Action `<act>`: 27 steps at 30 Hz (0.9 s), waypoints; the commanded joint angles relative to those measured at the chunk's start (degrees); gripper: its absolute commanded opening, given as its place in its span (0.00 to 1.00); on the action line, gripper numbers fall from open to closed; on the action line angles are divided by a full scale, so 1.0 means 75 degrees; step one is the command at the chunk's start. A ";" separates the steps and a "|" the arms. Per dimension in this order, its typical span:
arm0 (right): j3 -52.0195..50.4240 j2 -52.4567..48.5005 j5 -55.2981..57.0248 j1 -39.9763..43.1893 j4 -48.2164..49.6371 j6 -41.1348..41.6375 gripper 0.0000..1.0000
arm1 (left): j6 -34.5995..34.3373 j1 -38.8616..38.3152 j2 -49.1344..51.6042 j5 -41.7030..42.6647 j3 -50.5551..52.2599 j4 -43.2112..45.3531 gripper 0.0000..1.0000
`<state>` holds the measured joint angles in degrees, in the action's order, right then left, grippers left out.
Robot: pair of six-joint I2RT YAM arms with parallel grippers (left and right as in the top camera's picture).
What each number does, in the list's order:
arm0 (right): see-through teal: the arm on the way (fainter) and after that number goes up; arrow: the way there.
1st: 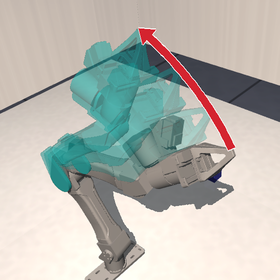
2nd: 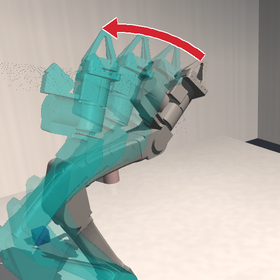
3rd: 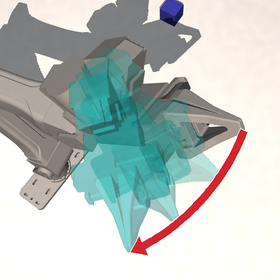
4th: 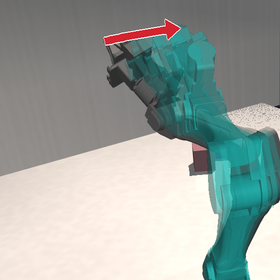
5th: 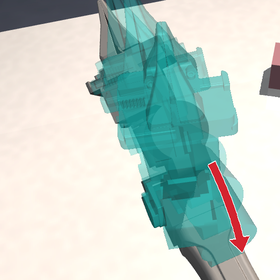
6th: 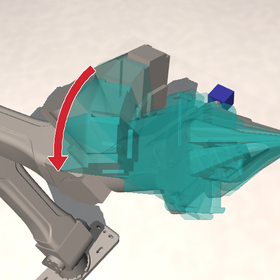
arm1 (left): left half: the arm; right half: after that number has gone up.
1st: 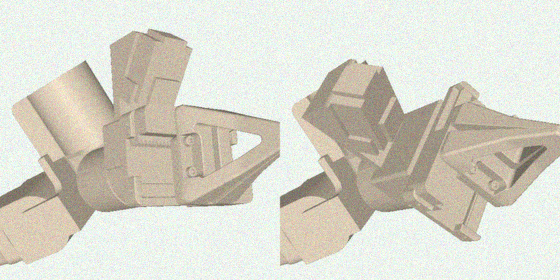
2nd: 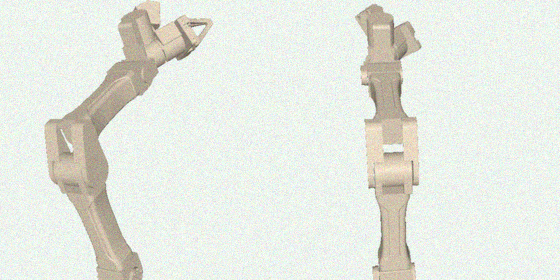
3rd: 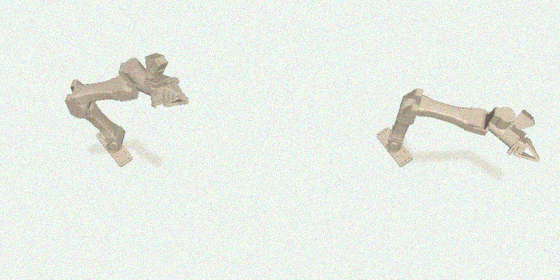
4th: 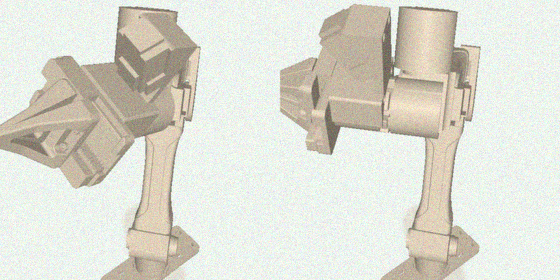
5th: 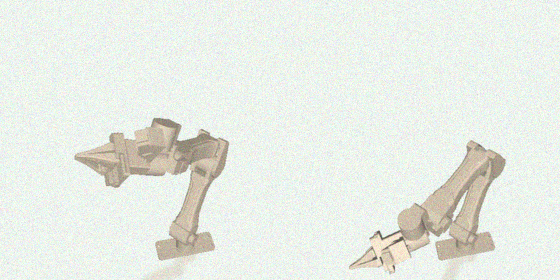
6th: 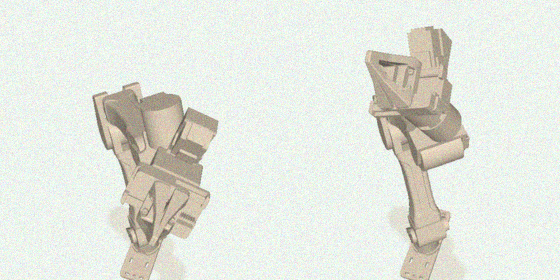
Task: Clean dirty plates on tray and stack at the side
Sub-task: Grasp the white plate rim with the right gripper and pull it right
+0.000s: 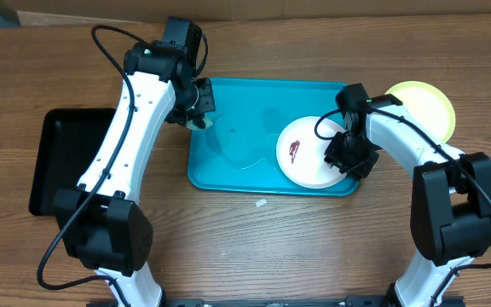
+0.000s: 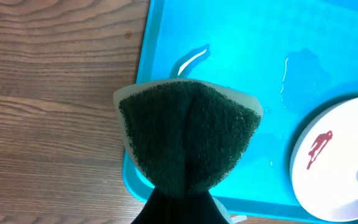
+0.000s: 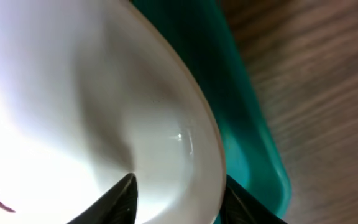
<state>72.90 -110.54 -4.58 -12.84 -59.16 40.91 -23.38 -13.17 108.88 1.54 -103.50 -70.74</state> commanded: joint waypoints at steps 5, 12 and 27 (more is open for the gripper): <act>-0.0026 -0.0009 -0.1125 -0.0332 0.1072 -0.1437 0.35 | 0.0149 -0.0050 0.0070 0.0064 0.0023 0.0041 0.04; -0.0023 -0.0009 0.0009 -0.0842 0.1445 -0.1061 0.44 | 0.0152 -0.0050 0.0070 0.0122 0.0023 0.0058 0.04; -0.0026 -0.0026 -0.0548 -0.0020 0.2055 -0.1256 0.44 | 0.0152 -0.0050 0.0070 0.0119 0.0023 0.0067 0.04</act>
<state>72.73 -110.54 -6.48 -12.12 -44.49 32.38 -23.38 -13.17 108.88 1.56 -103.50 -70.48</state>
